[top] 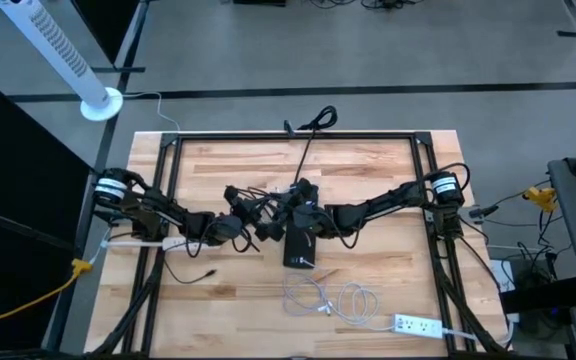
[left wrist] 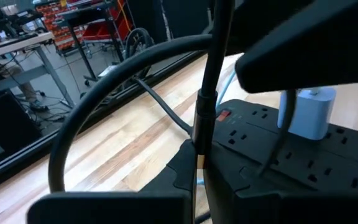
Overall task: Insert USB
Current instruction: Insert the black charger cable into the black outlet extension
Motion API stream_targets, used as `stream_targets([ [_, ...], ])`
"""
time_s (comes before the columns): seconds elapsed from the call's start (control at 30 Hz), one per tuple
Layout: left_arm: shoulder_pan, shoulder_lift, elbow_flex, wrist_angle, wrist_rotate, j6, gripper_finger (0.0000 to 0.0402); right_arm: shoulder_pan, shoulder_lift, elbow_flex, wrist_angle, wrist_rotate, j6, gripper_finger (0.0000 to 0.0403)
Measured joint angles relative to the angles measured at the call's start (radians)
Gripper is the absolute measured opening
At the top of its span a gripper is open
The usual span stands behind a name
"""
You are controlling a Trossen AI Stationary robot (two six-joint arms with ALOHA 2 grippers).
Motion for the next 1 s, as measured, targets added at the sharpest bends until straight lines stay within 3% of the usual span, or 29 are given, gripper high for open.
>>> stream_targets([
  [0.4,-0.022,0.000,-0.001,0.002,0.000,0.107,0.0005,-0.009,0.000,0.000,-0.001,-0.008,0.092,0.0070],
  [0.63,-0.034,0.000,-0.002,-0.005,-0.002,0.160,0.0005,-0.024,0.000,0.000,-0.025,-0.094,0.159,0.0027],
  [0.77,-0.039,0.000,-0.003,-0.014,0.000,0.178,0.0005,-0.029,-0.002,0.001,-0.059,-0.100,0.206,0.0024],
  [1.0,-0.048,-0.002,-0.004,-0.031,0.010,0.179,0.0048,-0.031,-0.040,0.000,-0.182,-0.134,0.146,0.0024],
])
